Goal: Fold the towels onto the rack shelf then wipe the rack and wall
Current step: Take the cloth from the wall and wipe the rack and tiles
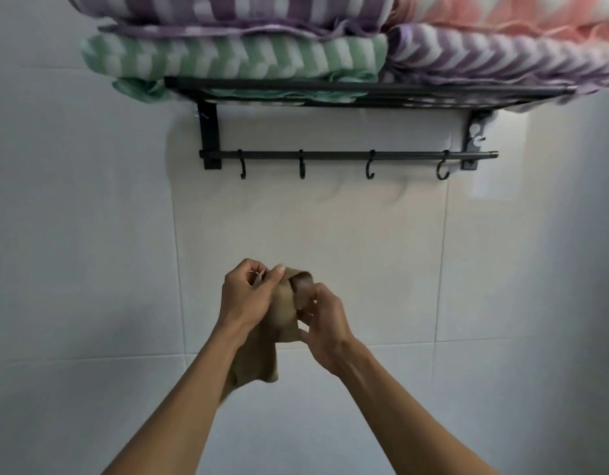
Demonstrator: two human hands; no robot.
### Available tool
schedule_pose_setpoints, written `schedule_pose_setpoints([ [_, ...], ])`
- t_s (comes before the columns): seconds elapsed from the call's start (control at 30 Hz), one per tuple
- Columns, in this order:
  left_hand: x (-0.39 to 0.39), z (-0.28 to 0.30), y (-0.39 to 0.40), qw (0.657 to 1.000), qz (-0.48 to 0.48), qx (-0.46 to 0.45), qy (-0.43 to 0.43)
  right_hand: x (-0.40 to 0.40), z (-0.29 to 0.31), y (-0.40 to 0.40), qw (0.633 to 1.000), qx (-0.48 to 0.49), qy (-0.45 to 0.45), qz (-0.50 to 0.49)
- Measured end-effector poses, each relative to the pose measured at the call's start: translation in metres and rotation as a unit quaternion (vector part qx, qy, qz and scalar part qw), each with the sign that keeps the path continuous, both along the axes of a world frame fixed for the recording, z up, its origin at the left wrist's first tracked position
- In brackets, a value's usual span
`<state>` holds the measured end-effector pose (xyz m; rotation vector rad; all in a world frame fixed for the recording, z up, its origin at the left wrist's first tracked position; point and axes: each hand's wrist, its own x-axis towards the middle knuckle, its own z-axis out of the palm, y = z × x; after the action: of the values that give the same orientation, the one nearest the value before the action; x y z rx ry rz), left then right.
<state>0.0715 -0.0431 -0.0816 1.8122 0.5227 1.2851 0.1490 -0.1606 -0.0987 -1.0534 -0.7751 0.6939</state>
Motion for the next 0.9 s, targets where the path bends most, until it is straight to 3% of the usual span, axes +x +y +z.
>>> schedule_pose_setpoints([
  [0.23, 0.014, 0.008, -0.108, 0.991, -0.103, -0.089, 0.009, 0.021, 0.002, -0.101, 0.991, -0.017, -0.027, -0.133],
  [0.57, 0.037, -0.039, -0.262, 0.963, -0.213, -0.053, 0.155, 0.044, -0.026, -0.288, 0.968, -0.065, -0.010, -0.244],
  [0.77, 0.059, -0.031, -0.349, 0.950, -0.275, -0.020, 0.149, 0.048, -0.029, -0.386, 0.925, -0.114, -0.113, -0.344],
  [0.9, 0.075, -0.034, -0.379, 0.917, -0.306, 0.078, 0.244, 0.056, -0.019, -0.430, 0.910, -0.080, -0.109, -0.392],
])
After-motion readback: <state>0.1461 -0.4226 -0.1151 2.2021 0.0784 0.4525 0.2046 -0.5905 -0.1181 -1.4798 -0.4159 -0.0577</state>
